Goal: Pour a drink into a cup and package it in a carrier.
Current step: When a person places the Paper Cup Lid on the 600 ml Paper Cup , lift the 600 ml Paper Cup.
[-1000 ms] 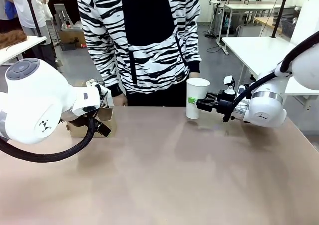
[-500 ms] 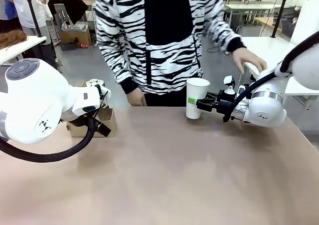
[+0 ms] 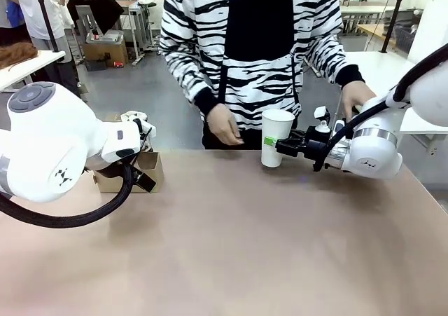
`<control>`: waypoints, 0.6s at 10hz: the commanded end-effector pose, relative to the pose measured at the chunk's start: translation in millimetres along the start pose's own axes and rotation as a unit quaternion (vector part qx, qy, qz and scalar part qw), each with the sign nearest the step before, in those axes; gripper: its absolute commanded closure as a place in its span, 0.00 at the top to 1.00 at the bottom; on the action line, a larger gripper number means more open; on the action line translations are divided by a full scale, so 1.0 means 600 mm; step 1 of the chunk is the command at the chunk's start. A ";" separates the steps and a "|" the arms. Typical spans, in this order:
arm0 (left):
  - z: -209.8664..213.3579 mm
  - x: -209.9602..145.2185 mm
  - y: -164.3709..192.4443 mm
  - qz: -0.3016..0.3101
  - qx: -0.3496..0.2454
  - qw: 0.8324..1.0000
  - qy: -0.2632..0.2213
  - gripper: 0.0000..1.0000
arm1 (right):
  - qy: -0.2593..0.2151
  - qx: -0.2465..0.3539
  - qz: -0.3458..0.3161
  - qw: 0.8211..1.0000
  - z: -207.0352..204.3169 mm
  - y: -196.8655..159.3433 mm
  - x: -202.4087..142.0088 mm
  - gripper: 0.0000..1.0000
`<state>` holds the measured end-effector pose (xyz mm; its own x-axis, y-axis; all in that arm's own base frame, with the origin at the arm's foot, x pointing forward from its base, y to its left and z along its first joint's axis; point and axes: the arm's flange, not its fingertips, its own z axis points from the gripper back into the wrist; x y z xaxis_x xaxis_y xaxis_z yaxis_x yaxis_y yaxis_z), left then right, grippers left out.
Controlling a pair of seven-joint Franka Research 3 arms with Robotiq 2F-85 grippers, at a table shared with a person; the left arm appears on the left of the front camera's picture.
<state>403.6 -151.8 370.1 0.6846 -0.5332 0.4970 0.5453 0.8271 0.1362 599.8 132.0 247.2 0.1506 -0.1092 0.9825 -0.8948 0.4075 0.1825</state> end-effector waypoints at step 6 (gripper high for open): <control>0.001 0.000 0.000 0.000 -0.001 1.000 -0.001 1.00 | -0.003 0.000 0.001 1.000 -0.003 0.002 0.005 0.80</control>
<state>403.6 -151.8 370.1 0.6846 -0.5332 0.4970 0.5453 0.8271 0.1362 599.8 132.0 247.2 0.1506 -0.1092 0.9825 -0.8948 0.4075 0.1825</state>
